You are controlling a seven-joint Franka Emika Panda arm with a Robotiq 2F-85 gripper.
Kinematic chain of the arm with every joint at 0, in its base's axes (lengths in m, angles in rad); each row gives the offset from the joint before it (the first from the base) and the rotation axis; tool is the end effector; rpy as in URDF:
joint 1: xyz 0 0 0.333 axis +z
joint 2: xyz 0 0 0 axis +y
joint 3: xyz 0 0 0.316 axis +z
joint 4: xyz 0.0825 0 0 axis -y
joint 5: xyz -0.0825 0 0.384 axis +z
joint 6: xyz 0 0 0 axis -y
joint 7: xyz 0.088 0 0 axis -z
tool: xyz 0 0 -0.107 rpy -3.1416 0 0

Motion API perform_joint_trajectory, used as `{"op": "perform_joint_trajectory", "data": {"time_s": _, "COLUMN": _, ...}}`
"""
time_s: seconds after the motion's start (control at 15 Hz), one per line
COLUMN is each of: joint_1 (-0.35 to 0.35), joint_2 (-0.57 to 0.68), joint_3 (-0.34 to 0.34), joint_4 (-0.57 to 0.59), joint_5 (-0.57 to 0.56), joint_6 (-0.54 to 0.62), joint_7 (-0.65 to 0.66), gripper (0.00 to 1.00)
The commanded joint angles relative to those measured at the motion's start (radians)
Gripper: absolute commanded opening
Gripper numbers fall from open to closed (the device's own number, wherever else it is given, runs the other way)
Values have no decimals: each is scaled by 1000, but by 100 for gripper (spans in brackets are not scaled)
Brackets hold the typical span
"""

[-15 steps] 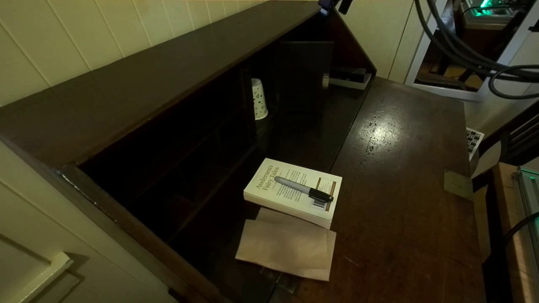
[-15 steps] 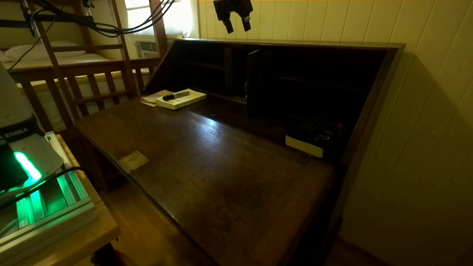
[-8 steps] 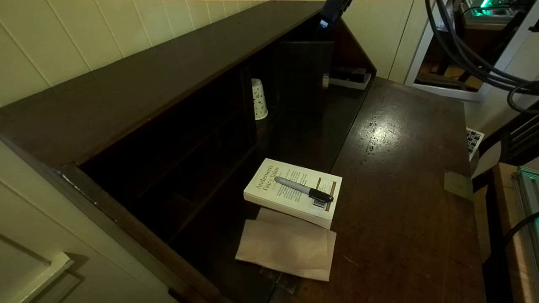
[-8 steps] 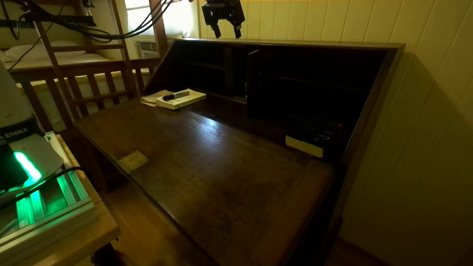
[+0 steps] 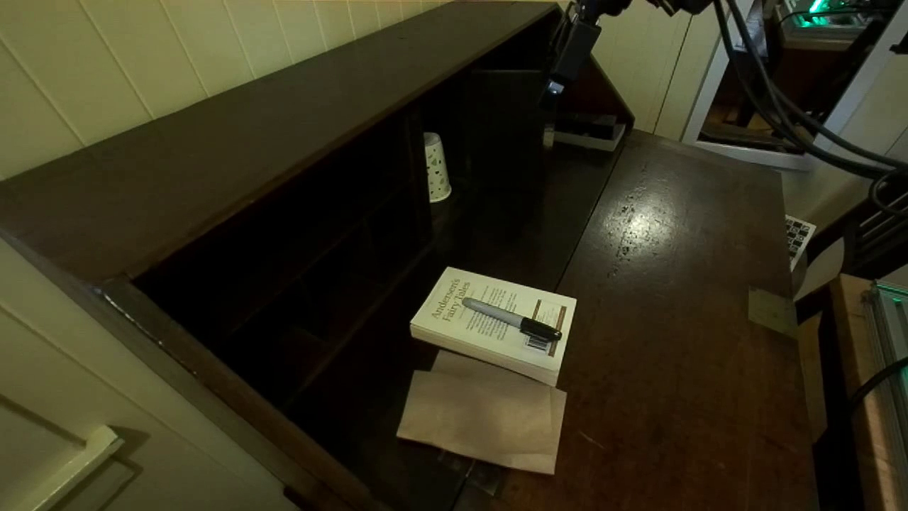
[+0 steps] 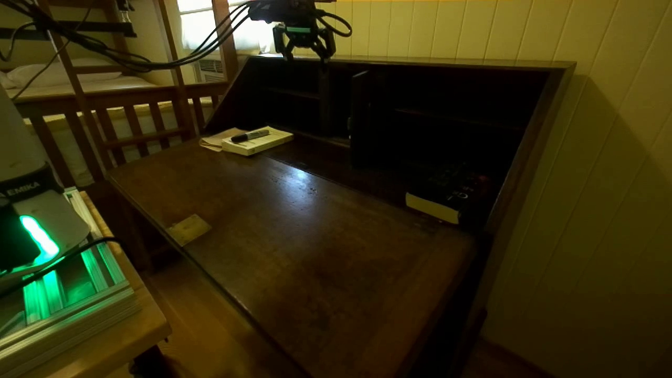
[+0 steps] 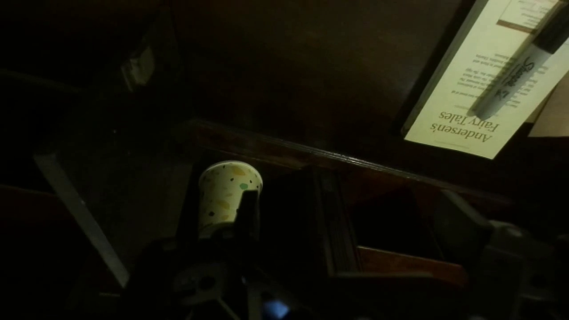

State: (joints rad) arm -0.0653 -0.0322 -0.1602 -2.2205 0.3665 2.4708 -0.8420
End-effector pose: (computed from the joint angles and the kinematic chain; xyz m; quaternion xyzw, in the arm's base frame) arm 0.5333 -0.1236 0.4178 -0.9654 -0.1755 -0.1873 0.0458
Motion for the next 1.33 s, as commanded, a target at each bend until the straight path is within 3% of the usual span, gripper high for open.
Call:
{"op": "perform_joint_trajectory", "data": {"time_s": 0.0, "joint_1": -12, "joint_2": -1, "joint_3": 13, "joint_4": 1, "joint_5": -2, "joint_6": -1, "joint_7": 3, "gripper": 100}}
{"op": "perform_joint_trajectory", "data": {"time_s": 0.4, "joint_1": -12, "joint_2": -2, "joint_3": 13, "joint_4": 1, "joint_5": -2, "joint_6": -1, "joint_7": 4, "gripper": 100}}
{"op": "perform_joint_trajectory", "data": {"time_s": 0.73, "joint_1": -4, "joint_2": 63, "joint_3": 38, "joint_4": 1, "joint_5": -38, "joint_6": 172, "joint_7": 28, "gripper": 100}}
{"op": "perform_joint_trajectory", "data": {"time_s": 1.27, "joint_1": -19, "joint_2": 162, "joint_3": 90, "joint_4": 12, "joint_5": -87, "joint_6": 314, "joint_7": 32, "gripper": 100}}
